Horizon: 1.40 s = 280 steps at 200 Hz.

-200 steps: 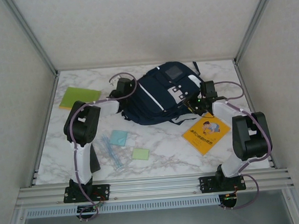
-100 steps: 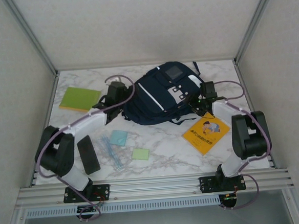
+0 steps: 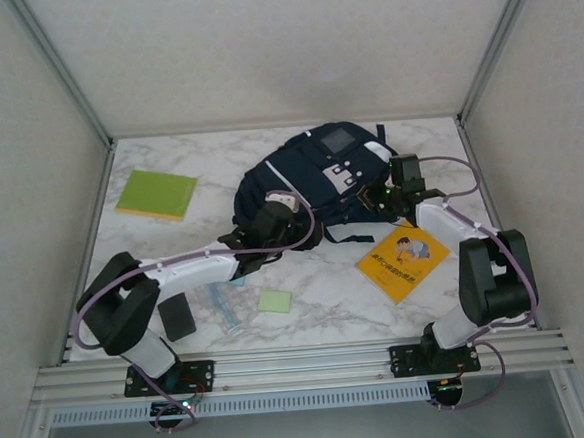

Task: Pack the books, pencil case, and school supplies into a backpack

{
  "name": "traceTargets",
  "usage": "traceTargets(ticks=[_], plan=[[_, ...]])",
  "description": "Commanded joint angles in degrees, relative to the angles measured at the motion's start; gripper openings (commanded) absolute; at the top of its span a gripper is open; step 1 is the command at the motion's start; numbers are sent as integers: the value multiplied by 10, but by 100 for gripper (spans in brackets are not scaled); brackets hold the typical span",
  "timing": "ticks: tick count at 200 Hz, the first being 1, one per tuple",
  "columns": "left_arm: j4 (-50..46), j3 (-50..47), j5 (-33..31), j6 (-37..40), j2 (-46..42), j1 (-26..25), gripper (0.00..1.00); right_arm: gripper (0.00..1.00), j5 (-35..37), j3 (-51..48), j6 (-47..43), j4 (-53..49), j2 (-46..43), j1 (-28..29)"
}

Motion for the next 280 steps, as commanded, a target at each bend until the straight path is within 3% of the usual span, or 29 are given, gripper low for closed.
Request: traceTargets(ticks=[1, 50, 101, 163, 201, 238, 280], plan=[[38, 52, 72, 31, 33, -2, 71, 0, -21, 18, 49, 7, -33, 18], [22, 135, 115, 64, 97, -31, 56, 0, 20, 49, 75, -12, -34, 28], [-93, 174, 51, 34, 47, -47, 64, 0, 71, 82, 60, -25, 2, 28], [-7, 143, 54, -32, 106, -65, 61, 0, 40, 125, 89, -29, 25, 36], [13, 174, 47, -49, 160, -62, 57, 0, 30, 127, 94, -33, 20, 36], [17, 197, -30, -44, 203, -41, 61, 0, 22, 108, 99, -32, 2, 36], [69, 251, -91, 37, 262, -24, 63, 0, 1, 58, 129, -9, -32, 36]])
